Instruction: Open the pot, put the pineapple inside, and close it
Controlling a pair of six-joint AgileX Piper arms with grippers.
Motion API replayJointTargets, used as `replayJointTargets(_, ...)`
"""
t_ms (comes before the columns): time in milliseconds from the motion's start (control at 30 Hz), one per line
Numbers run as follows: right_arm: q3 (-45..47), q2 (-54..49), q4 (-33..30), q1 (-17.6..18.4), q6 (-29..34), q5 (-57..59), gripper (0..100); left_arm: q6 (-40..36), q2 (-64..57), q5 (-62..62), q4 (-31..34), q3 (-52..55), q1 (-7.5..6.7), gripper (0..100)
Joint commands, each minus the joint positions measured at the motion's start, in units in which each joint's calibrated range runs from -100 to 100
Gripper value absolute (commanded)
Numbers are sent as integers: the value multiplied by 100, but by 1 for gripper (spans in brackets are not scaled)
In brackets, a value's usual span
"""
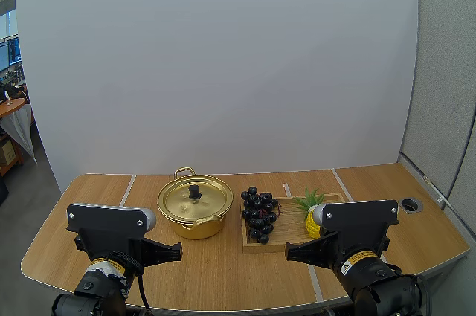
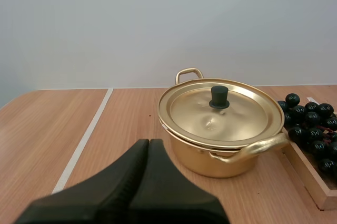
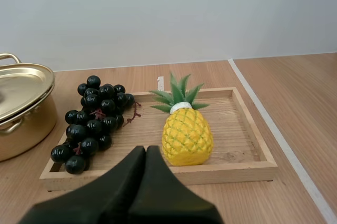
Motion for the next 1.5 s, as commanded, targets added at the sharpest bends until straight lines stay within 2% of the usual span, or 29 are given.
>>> replayJointTargets(0,0,-45,-18,-12,-41,-14,0,-60,0,-20,38,0,7,0)
replayJointTargets(467,0,-45,61,-12,-41,-106,0,-60,0,-23,38,0,7,0)
replayJointTargets(567,-139,-45,61,-12,-41,-45,0,-60,0,73,38,-470,7,0)
replayJointTargets(767,-1254,-45,61,-12,-41,138,0,-25,0,754,38,-1858,7,0)
replayJointTargets(967,-2462,-45,61,-12,-41,1979,0,-25,0,1546,38,-3036,7,0)
replayJointTargets(1200,-3418,-45,-67,-12,-41,3845,0,-25,0,3337,38,-4104,7,0)
replayJointTargets(1333,-3781,-45,-43,-12,-41,4884,0,-25,0,4022,38,-4415,7,0)
replayJointTargets(1467,-3935,-45,-74,-12,-245,5248,0,121,0,4173,26,-4459,7,0)
